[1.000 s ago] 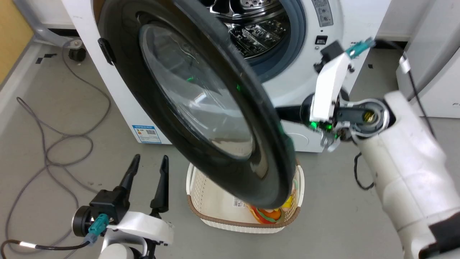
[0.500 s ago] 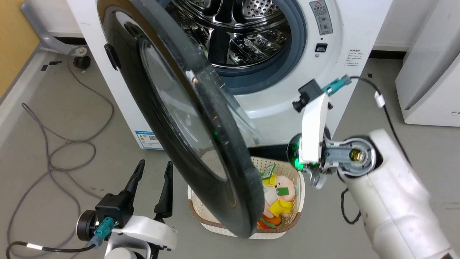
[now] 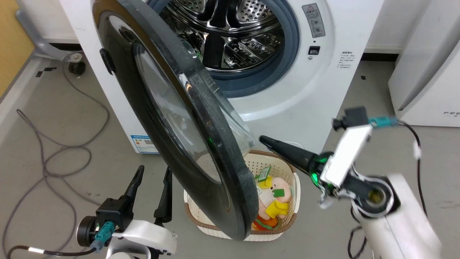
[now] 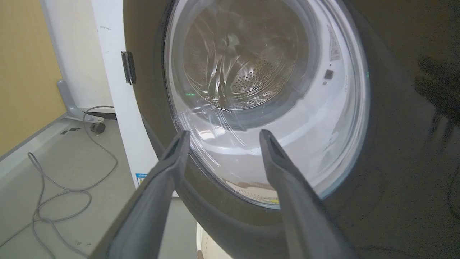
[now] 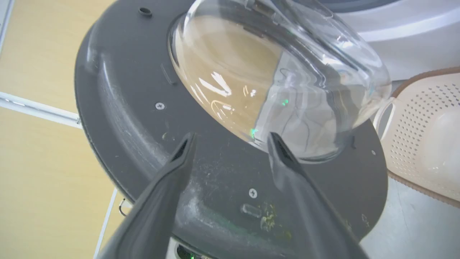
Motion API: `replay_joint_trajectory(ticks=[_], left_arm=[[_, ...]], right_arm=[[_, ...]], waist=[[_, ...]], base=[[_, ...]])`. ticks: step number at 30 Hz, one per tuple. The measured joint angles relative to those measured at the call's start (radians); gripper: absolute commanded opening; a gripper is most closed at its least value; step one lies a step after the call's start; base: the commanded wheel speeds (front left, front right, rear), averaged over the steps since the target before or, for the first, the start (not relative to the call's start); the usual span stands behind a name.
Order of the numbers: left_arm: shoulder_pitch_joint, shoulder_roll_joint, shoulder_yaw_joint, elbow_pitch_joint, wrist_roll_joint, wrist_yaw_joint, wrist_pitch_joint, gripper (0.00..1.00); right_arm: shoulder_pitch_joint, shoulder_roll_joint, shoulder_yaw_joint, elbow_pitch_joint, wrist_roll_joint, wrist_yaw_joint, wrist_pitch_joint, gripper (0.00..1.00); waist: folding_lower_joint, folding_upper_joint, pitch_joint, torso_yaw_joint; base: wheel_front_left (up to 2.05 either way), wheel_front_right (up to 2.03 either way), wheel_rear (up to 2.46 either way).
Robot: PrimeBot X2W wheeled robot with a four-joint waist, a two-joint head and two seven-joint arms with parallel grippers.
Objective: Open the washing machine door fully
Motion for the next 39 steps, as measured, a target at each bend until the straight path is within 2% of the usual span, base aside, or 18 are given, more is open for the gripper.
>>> replay_joint_trajectory(ticks=[10, 16, 21, 27, 33, 39], left_arm=[[0.003, 0.0, 0.008, 0.006, 0.001, 0.004, 0.0, 1.0], [0.021, 0.0, 0.018, 0.013, 0.002, 0.005, 0.0, 1.0], [0.025, 0.0, 0.034, 0.014, 0.003, 0.01, 0.0, 1.0], [0.028, 0.0, 0.039, 0.014, 0.012, 0.011, 0.0, 1.0], [0.029, 0.0, 0.046, 0.014, 0.012, 0.013, 0.0, 1.0], [0.029, 0.0, 0.051, 0.013, 0.012, 0.014, 0.0, 1.0]], right_arm=[[0.267, 0.0, -0.12, -0.146, 0.016, 0.0, -0.333, 1.0], [0.43, 0.0, -0.16, -0.179, -0.054, 0.0, -0.567, 1.0], [0.512, 0.001, -0.194, -0.159, -0.264, 0.0, -0.721, 1.0], [0.544, 0.001, -0.309, -0.127, -0.579, 0.0, -0.855, 1.0], [0.544, 0.001, -0.416, -0.177, -0.867, 0.0, -0.923, 1.0], [0.544, 0.001, -0.404, -0.297, -1.088, 0.0, -0.93, 1.0]], waist=[[0.0, 0.0, -0.011, -0.026], [0.0, 0.0, -0.032, -0.038], [0.0, 0.0, -0.051, -0.05], [0.0, 0.0, -0.064, -0.062], [0.0, 0.0, -0.068, -0.068], [0.0, 0.0, -0.063, -0.069]], base=[[0.0, 0.0, 0.0], [0.0, 0.0, 0.0], [0.0, 0.0, 0.0], [0.0, 0.0, 0.0], [0.0, 0.0, 0.0], [0.0, 0.0, 0.0]])
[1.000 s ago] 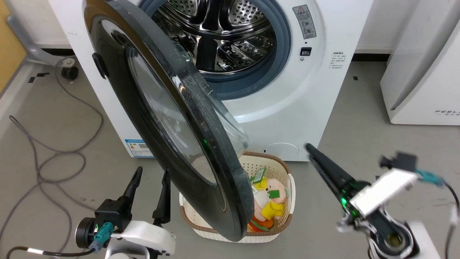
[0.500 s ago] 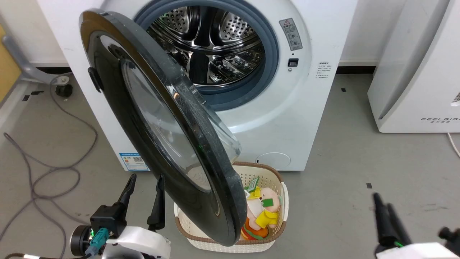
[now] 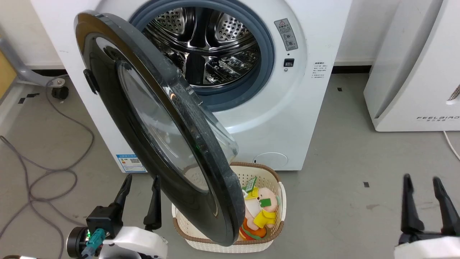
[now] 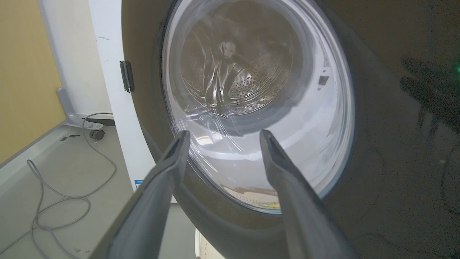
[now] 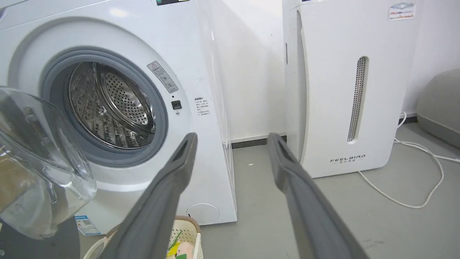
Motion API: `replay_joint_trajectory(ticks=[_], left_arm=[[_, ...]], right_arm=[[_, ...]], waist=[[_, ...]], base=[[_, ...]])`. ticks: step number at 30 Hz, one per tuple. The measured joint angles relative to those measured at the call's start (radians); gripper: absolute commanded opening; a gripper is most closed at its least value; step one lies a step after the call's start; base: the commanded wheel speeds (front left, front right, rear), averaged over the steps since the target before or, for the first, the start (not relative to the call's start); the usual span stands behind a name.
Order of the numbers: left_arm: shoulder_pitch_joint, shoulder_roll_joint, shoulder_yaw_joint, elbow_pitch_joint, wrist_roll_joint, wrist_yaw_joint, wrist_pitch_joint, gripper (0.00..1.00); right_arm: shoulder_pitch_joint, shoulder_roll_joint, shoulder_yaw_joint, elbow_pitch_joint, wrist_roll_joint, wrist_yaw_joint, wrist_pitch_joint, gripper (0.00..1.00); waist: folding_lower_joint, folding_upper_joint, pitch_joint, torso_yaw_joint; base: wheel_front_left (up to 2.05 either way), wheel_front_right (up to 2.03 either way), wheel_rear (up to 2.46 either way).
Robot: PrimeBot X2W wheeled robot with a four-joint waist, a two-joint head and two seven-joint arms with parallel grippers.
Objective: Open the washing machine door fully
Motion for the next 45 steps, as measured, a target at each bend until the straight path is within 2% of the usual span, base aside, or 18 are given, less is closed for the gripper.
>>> replay_joint_trajectory(ticks=[5, 9, 16, 24, 25, 26, 27, 28, 36, 45], left_arm=[[0.0, 0.0, 0.009, -0.001, 0.003, 0.0, 0.0, 1.0], [0.0, 0.0, 0.01, 0.0, 0.007, 0.0, 0.0, 1.0], [0.0, 0.0, 0.009, -0.001, 0.007, 0.0, 0.0, 1.0], [0.0, 0.0, 0.01, 0.004, 0.007, -0.001, 0.0, 1.0], [0.0, 0.0, 0.01, 0.006, 0.007, -0.001, 0.0, 0.89], [0.0, 0.0, 0.009, 0.006, 0.007, -0.001, 0.0, 0.38], [0.0, 0.0, 0.009, 0.006, 0.007, -0.001, 0.0, 0.15], [0.0, 0.0, 0.009, 0.006, 0.006, -0.001, 0.0, 0.0], [0.0, 0.0, 0.015, -0.011, -0.003, -0.001, 0.0, 0.0], [-0.005, 0.001, 0.031, -0.162, 0.018, 0.01, 0.0, 0.0]], right_arm=[[0.005, 0.0, 0.047, -0.099, -0.124, 0.0, 0.064, 1.0], [0.03, 0.0, 0.092, -0.148, -0.171, 0.0, 0.12, 1.0], [0.048, 0.0, 0.112, -0.152, -0.18, 0.0, 0.171, 1.0], [0.048, 0.0, 0.118, -0.151, -0.171, 0.0, 0.172, 1.0], [0.047, 0.0, 0.119, -0.15, -0.166, 0.0, 0.172, 1.0], [0.047, 0.0, 0.12, -0.147, -0.149, 0.0, 0.172, 1.0], [0.047, 0.0, 0.12, -0.145, -0.146, 0.0, 0.172, 1.0], [0.047, 0.0, 0.122, -0.144, -0.144, 0.0, 0.172, 1.0], [0.047, 0.0, 0.133, -0.14, -0.143, 0.0, 0.172, 1.0], [0.047, 0.0, 0.132, -0.13, -0.143, 0.0, 0.18, 1.0]], waist=[[0.0, 0.0, 0.006, 0.0], [0.0, 0.0, 0.009, 0.002], [0.0, 0.0, 0.017, 0.006], [0.0, 0.0, 0.018, 0.003], [0.0, 0.0, 0.018, 0.003], [0.0, 0.0, 0.018, 0.002], [0.0, 0.0, 0.017, 0.002], [0.0, 0.0, 0.017, 0.001], [0.0, 0.0, 0.014, -0.004], [0.0, 0.0, 0.006, 0.003]], base=[[0.0, 0.0, 0.0], [0.0, 0.0, 0.0], [0.0, 0.0, 0.0], [0.0, 0.0, 0.0], [0.0, 0.0, 0.0], [0.0, 0.0, 0.0], [0.0, 0.0, 0.0], [0.0, 0.0, 0.0], [0.0, 0.0, 0.0], [0.0, 0.0, 0.0]])
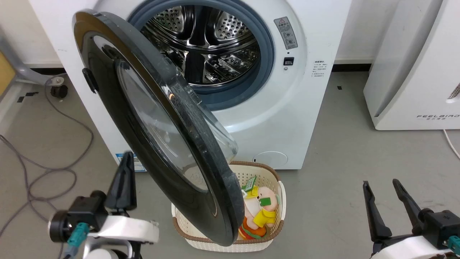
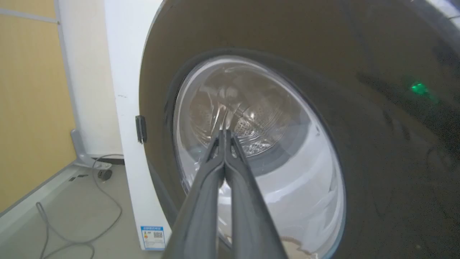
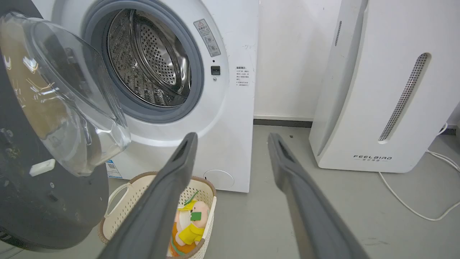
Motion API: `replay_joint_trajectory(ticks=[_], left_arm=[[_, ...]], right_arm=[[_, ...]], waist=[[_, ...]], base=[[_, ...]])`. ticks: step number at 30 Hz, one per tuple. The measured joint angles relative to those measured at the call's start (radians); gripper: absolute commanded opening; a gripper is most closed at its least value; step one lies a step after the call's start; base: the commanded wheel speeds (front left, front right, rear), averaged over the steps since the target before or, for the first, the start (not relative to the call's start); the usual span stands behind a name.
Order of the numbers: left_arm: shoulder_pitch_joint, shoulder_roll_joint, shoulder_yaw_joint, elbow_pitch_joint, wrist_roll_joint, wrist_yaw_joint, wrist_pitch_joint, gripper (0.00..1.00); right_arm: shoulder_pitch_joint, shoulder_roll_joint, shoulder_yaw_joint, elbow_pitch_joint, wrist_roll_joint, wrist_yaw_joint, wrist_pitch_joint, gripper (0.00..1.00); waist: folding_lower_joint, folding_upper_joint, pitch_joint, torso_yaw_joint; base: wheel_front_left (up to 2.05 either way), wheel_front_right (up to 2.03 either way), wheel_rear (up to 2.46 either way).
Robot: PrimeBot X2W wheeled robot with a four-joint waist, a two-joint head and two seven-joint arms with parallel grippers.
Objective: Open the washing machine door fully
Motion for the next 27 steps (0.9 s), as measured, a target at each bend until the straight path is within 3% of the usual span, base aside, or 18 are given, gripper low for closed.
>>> replay_joint_trajectory(ticks=[12, 19, 27], left_arm=[[-0.073, 0.0, 0.007, -0.306, -0.019, 0.011, 0.0, 0.0], [-0.173, -0.001, -0.089, -0.495, 0.009, 0.009, -0.001, 0.0], [-0.191, -0.001, -0.221, -0.579, 0.008, -0.001, -0.001, 0.0]], right_arm=[[0.0, 0.0, -0.006, 0.003, -0.003, 0.0, 0.012, 1.0], [0.0, 0.0, -0.003, -0.004, -0.032, 0.0, 0.022, 1.0], [0.0, 0.0, -0.001, 0.001, -0.048, 0.0, 0.034, 1.0]], waist=[[0.0, 0.0, -0.012, 0.005], [0.0001, 0.0, -0.003, 0.005], [0.0002, 0.0, 0.007, -0.01]], base=[[0.0, 0.0, 0.0], [0.0, 0.0, 0.0], [0.0, 0.0, 0.0]])
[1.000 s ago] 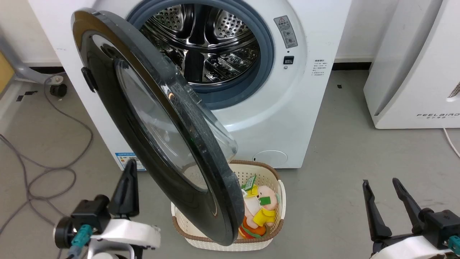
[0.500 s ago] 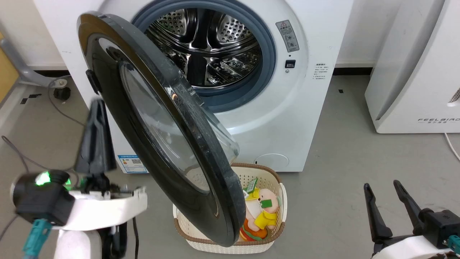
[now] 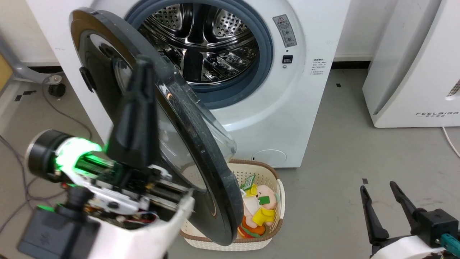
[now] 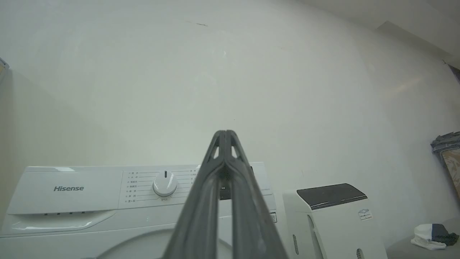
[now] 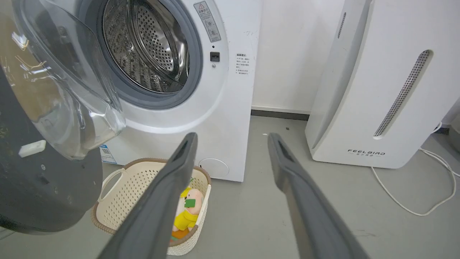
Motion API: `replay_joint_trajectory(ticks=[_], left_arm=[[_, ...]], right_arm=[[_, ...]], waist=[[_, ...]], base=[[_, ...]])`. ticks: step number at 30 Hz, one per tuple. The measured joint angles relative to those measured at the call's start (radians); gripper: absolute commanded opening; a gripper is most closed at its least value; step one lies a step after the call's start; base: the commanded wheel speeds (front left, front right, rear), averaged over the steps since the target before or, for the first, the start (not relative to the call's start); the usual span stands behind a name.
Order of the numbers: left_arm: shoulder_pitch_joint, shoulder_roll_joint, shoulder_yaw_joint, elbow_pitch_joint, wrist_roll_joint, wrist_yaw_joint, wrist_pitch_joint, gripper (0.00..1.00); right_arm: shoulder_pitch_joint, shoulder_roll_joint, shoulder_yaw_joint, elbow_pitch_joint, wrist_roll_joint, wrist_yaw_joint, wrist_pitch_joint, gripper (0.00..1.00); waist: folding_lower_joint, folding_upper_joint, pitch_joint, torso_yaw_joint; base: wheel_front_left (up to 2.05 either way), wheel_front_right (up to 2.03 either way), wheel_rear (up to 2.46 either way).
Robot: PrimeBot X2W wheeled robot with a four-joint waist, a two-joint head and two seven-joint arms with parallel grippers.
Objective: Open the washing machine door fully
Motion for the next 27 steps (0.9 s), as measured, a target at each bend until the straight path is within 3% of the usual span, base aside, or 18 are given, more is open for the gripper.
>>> replay_joint_trajectory(ticks=[9, 17, 27], left_arm=[[0.063, -0.001, -0.171, 0.048, -0.001, -0.022, 0.0, 0.0], [0.135, 0.002, -0.374, 0.225, -0.021, -0.044, 0.01, 0.0], [0.193, 0.01, -0.399, 0.419, -0.055, -0.017, 0.137, 0.0]], right_arm=[[0.0, 0.0, 0.002, 0.01, -0.013, 0.0, 0.009, 1.0], [0.0, 0.0, 0.01, 0.017, -0.011, 0.0, 0.015, 1.0], [0.001, 0.0, 0.016, 0.036, -0.002, 0.0, 0.015, 1.0]], waist=[[0.0, 0.0, -0.012, -0.012], [0.0, 0.0, -0.021, -0.014], [-0.0001, 0.0, -0.022, -0.019]], base=[[0.0, 0.0, 0.0], [0.0, 0.0, 0.0], [0.0, 0.0, 0.0]])
